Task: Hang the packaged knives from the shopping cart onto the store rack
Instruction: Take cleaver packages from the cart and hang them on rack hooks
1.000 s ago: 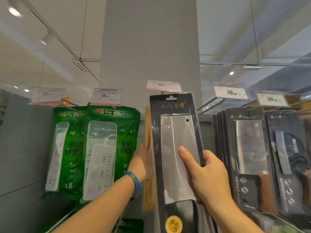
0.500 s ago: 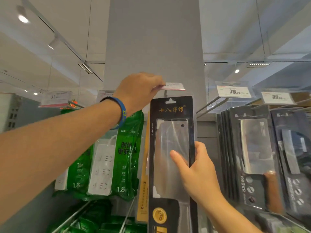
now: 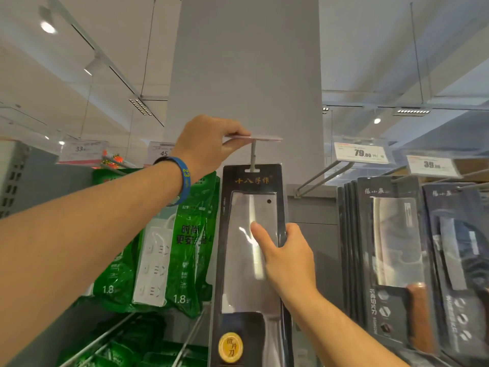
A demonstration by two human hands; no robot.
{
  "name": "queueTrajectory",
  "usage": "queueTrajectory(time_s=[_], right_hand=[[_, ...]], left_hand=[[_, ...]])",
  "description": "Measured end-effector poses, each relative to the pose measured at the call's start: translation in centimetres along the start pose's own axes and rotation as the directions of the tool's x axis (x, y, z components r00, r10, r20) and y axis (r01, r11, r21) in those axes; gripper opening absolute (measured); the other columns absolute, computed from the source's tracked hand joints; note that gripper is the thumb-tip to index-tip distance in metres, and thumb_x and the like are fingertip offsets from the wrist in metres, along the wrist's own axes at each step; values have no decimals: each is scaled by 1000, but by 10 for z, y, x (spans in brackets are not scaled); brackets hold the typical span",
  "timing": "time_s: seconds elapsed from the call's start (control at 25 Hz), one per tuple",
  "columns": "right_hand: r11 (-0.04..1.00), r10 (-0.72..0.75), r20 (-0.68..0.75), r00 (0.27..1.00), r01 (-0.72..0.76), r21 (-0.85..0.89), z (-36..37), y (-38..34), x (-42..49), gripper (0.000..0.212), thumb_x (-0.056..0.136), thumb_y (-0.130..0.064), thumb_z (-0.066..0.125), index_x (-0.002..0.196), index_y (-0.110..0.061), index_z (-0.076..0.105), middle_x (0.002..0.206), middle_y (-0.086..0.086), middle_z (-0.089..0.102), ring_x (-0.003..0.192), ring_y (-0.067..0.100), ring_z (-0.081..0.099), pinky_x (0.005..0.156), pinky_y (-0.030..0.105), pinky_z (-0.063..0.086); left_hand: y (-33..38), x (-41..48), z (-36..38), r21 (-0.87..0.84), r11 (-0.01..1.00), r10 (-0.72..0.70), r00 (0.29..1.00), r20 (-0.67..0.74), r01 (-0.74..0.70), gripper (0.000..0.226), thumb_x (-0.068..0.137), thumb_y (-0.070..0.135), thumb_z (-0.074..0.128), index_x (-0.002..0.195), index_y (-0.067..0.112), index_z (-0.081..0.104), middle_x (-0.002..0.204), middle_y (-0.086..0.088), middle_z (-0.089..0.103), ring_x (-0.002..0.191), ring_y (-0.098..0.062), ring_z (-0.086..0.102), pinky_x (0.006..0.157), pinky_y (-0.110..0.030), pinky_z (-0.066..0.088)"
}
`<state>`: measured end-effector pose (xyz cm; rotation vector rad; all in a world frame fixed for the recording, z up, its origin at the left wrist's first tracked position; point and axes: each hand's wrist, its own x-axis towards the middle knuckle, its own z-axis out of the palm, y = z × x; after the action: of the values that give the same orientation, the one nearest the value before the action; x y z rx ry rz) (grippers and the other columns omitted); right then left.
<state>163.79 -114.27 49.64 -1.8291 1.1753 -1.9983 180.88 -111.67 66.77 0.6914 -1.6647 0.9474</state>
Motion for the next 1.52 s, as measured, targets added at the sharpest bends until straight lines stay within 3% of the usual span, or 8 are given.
queueTrajectory(time_s=[0.28, 0.72, 0.8, 0.88, 1.04, 1.2, 1.36, 1.52], right_hand=[[996, -81, -18, 997, 82, 43, 0, 8, 2, 40, 87, -61, 68, 87, -26, 50, 76, -10, 58, 68, -17, 54, 51, 8, 42], [997, -65, -74, 995, 68, 42, 22, 21, 17, 44, 86, -65, 67, 78, -29, 44, 65, -13, 55, 57, -12, 52, 48, 9, 41], [1000, 20, -39, 999, -21, -11, 29, 34, 28, 42, 86, -68, 64, 85, -28, 49, 74, -12, 56, 64, -6, 58, 46, 16, 43], [993, 99, 10, 995, -98, -71, 37, 45, 41, 55, 87, -71, 60, 110, -22, 56, 98, -4, 66, 89, 11, 66, 67, 30, 56], [953, 262, 105, 959, -240, -184, 51, 54, 67, 88, 90, -72, 55, 152, -14, 35, 148, 9, 52, 131, 33, 54, 96, 45, 50], [949, 302, 183, 935, -277, -153, 56, 58, 70, 92, 91, -71, 54, 157, -12, 26, 154, 11, 45, 135, 34, 50, 96, 44, 48], [915, 331, 255, 908, -243, -322, 42, 50, 68, 87, 95, -73, 42, 153, -9, 32, 148, 14, 51, 123, 34, 56, 91, 42, 51], [803, 383, 276, 881, -170, -570, 9, 59, 32, 76, 105, -64, 22, 135, -3, 55, 136, 16, 60, 118, 37, 59, 91, 41, 48]], left_hand=[[8, 7, -11, 98, 995, -48, 991, 126, 36, 29, 94, 45, 62, 106, 22, 75, 97, 1, 74, 89, -20, 64, 80, -36, 51], [6, 7, -12, 185, 982, 27, 992, 126, -50, 29, 94, 44, 63, 109, 24, 75, 96, 2, 75, 86, -22, 65, 77, -36, 52], [8, 6, -12, 188, 980, 34, 991, 130, -58, 29, 93, 45, 63, 110, 24, 76, 97, 1, 76, 86, -23, 66, 77, -38, 52], [9, 6, -12, 203, 977, 41, 989, 140, -69, 30, 93, 44, 63, 111, 23, 76, 98, 0, 76, 86, -25, 66, 77, -38, 52], [8, 1, -12, 220, 970, 76, 986, 150, -108, 31, 94, 37, 65, 119, 21, 73, 111, -4, 75, 95, -28, 69, 81, -40, 55], [9, -12, -13, 221, 964, 109, 977, 182, -149, 36, 95, 28, 64, 131, 21, 64, 133, 0, 64, 110, -28, 67, 92, -42, 54], [22, -33, -3, 241, 970, -32, 975, 219, -23, 53, 100, 28, 52, 151, 20, 39, 158, 0, 35, 144, -23, 37, 117, -39, 32], [52, -125, -11, -126, 942, -282, 936, 212, 312, 57, 98, 36, 55, 152, 28, 37, 160, 13, 28, 146, -4, 24, 116, -24, 20]])
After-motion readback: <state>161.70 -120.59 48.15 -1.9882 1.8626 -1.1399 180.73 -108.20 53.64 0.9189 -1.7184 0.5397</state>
